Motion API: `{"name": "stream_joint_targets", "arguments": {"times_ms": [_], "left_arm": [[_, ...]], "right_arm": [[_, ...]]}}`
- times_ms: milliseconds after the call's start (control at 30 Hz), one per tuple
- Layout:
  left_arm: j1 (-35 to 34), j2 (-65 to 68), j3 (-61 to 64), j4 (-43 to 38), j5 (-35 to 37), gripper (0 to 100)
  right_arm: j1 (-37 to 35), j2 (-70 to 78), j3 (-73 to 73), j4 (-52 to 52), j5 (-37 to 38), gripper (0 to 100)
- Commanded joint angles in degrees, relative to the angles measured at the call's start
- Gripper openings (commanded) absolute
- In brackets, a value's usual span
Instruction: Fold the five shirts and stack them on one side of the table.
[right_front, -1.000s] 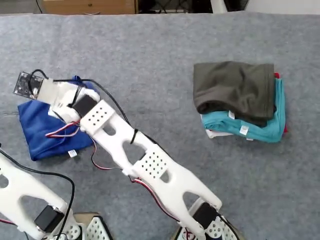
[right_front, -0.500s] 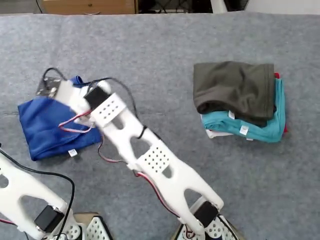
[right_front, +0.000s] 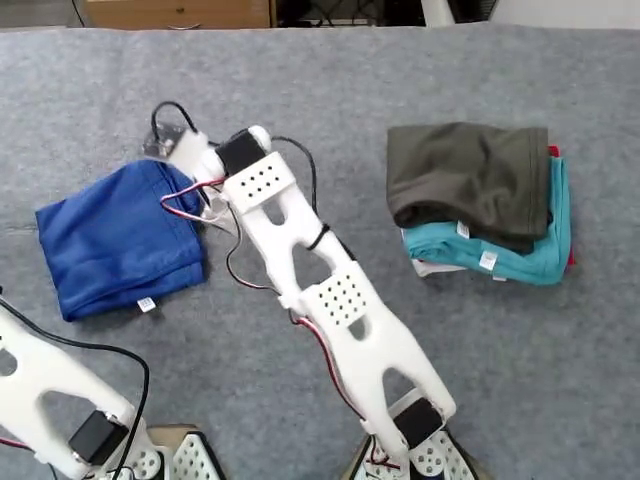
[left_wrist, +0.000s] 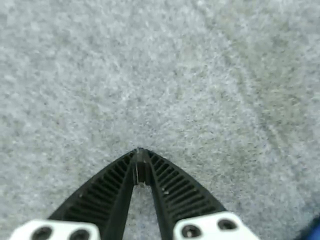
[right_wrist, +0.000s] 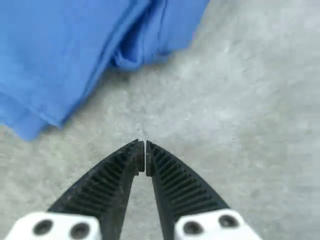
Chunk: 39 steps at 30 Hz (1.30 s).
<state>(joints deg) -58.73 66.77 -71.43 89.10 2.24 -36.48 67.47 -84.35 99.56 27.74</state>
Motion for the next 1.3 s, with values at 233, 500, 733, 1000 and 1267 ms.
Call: {"name": "stream_joint_targets", "arguments": {"times_ms": [233,500,733,1000,1267], "left_arm": [[-0.92,-0.18,-1.89,0.62,-0.26,3],[-3.03,-0.18,-1.98,0.26,-0.26,3],[-3.21,-0.18,-1.98,0.62,-0.26,3],[-3.21,-0.18,-1.89,0.7,-0.26,3],[-3.21,-0.18,-1.98,0.7,-0.26,3]], "right_arm": [[-10.64,-5.32,3.82,-19.69,-31.47,43.6],[-8.62,-5.14,21.14,-37.27,-44.04,42.3],[-7.65,-5.14,28.62,-40.97,-43.78,41.9],[-8.79,-2.42,24.92,-39.12,-38.51,9.3],[-2.46,0.4,7.34,-33.93,-37.45,1.3]]}}
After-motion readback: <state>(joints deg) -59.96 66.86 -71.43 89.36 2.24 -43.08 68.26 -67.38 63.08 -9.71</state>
